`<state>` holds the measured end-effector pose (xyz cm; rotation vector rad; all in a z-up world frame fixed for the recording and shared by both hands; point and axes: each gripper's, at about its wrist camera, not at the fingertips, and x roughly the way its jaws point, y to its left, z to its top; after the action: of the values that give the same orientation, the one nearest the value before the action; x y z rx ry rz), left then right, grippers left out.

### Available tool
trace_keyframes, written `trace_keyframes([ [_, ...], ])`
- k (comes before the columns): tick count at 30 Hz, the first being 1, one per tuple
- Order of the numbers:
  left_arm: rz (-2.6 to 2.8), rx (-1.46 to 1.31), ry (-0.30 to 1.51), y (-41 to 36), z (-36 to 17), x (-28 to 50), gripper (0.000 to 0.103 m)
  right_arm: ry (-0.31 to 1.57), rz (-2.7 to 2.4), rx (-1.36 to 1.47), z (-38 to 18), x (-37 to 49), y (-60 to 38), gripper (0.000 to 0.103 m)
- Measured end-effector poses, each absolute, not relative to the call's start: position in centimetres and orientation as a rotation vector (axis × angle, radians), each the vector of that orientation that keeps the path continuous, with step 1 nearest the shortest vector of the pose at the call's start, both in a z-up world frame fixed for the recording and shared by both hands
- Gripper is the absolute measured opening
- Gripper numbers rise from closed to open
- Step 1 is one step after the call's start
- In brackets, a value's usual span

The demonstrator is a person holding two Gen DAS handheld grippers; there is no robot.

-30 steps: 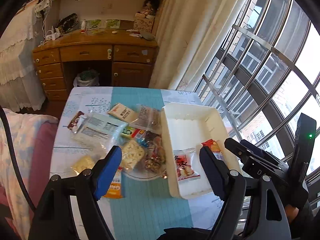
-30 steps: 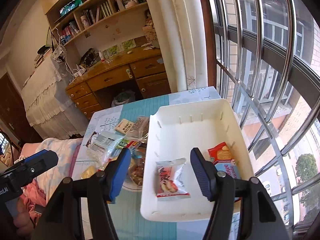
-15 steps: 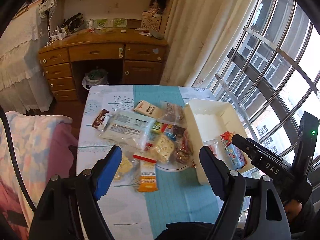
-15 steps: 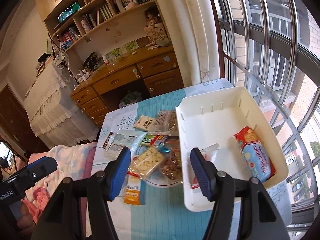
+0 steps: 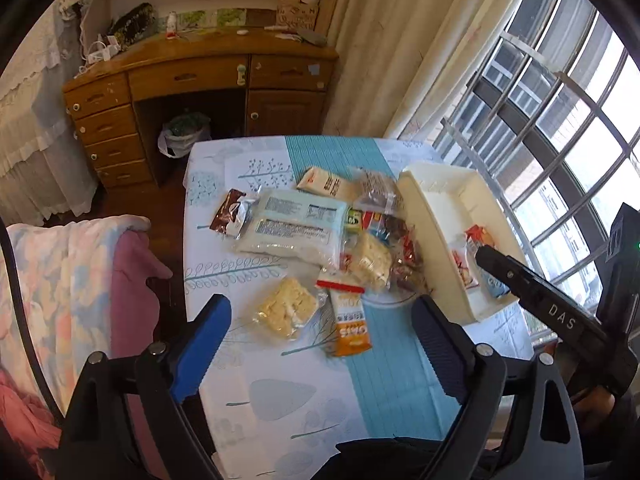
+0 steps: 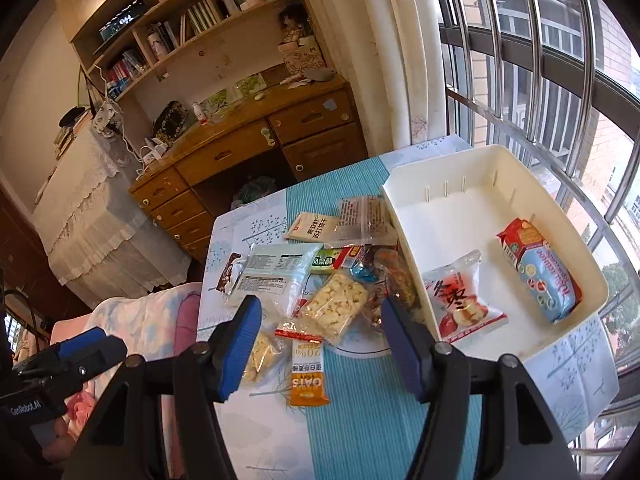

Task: Organize snacks
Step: 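Withdraw both open tools from the tray back over the snacks, then grasp the clear crumbly cookie bag with the left tool while the right tool grasps the orange OATS bar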

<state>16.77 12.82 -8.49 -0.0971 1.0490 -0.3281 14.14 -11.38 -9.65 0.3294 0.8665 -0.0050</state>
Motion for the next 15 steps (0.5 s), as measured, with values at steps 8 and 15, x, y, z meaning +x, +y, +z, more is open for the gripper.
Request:
trace_keyframes([
  [8,-0.387,-0.049,1.15,15.1,-11.6,17.8,0.092,0.924,-0.056,0.386,-11.4,13.3,-8.7,0.076],
  [15,-0.398,0.026,1.223,14.7,-14.4,19.5,0.092,1.033,-0.037,0.351,-12.9,13.1,-6.7,0.076],
])
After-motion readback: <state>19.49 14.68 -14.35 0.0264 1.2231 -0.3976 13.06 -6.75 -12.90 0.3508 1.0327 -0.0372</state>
